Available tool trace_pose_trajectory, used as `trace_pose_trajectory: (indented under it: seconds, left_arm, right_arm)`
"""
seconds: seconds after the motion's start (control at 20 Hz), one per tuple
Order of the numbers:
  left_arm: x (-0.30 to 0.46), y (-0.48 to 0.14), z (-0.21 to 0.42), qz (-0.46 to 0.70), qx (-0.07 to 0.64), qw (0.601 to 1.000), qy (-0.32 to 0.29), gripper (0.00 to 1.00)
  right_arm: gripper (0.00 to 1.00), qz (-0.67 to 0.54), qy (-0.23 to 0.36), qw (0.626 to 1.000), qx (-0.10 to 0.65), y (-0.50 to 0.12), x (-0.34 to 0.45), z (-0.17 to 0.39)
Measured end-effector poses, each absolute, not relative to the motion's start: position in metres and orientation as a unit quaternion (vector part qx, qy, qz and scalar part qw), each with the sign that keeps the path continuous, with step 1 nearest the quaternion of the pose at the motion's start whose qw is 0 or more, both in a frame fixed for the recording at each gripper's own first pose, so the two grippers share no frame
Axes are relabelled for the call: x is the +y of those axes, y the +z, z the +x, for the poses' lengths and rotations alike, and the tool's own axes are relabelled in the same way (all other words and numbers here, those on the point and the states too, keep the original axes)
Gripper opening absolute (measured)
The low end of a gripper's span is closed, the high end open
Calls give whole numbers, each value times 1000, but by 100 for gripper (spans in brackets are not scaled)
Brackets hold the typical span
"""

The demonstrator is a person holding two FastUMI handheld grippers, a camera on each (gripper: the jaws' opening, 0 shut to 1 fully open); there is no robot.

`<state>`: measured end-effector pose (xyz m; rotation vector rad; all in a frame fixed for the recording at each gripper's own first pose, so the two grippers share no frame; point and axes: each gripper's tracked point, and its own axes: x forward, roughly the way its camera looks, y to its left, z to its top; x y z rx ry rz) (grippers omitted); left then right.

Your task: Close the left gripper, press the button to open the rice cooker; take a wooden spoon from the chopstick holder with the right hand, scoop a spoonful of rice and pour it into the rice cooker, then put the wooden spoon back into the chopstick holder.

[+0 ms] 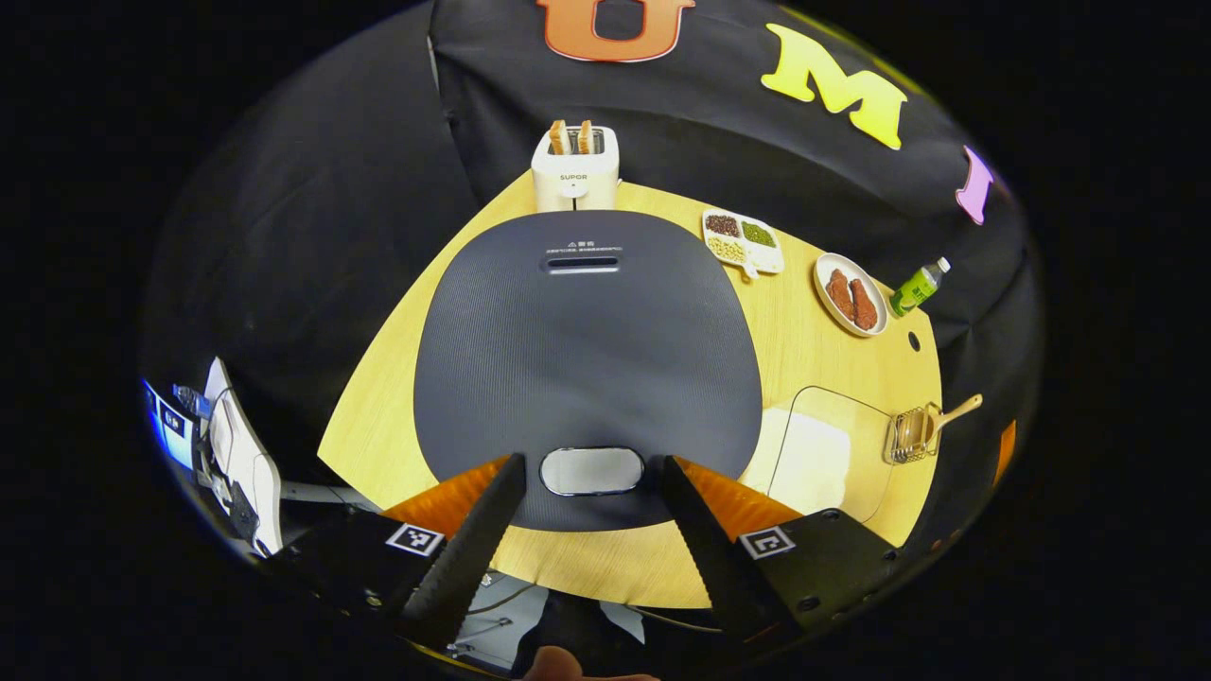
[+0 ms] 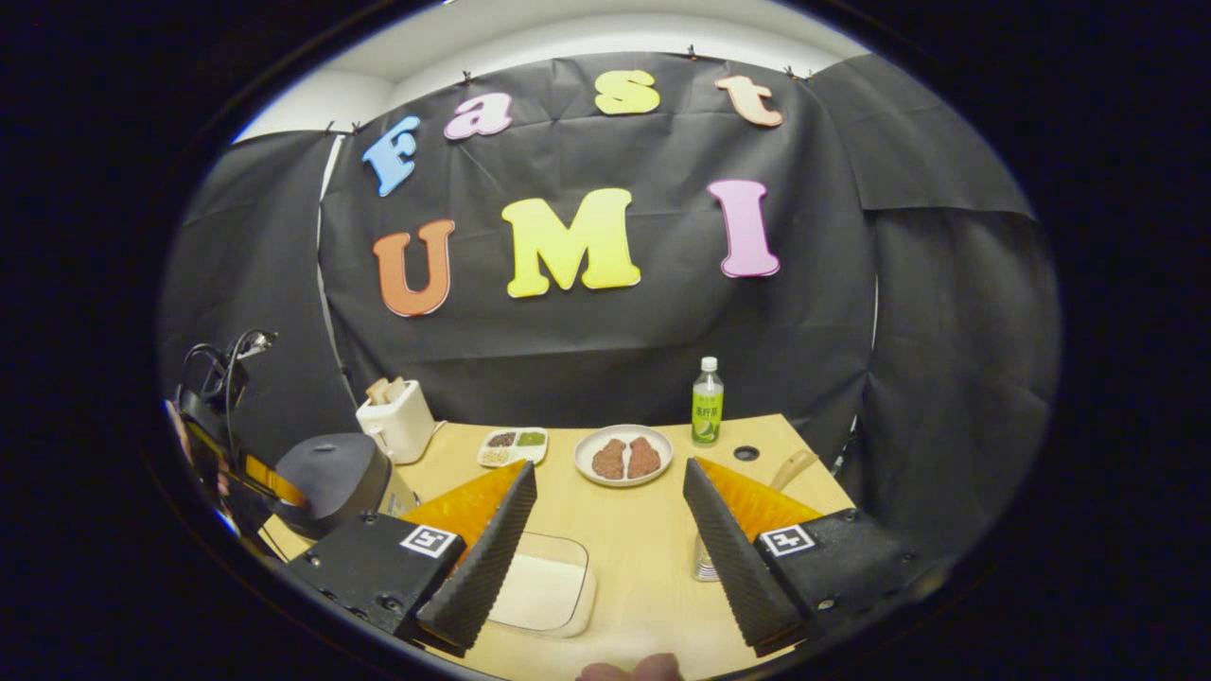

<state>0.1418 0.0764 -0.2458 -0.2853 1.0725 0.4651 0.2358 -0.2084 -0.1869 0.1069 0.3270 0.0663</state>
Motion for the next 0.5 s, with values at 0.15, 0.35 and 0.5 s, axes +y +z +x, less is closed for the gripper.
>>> trace_pose_trajectory:
  seconds: [0.15,0.35,0.5]
  left_arm:
    - [78,-244,144,-138,495,827,228,96]
    - [77,-238,147,-162,460,843,226,96]
    - [63,-230,141,-196,438,854,201,96]
  right_arm:
    - [100,56,44,983,171,-191,-202,240]
    - [100,53,37,986,153,-175,-205,235]
    - [99,51,31,988,140,-158,-204,215]
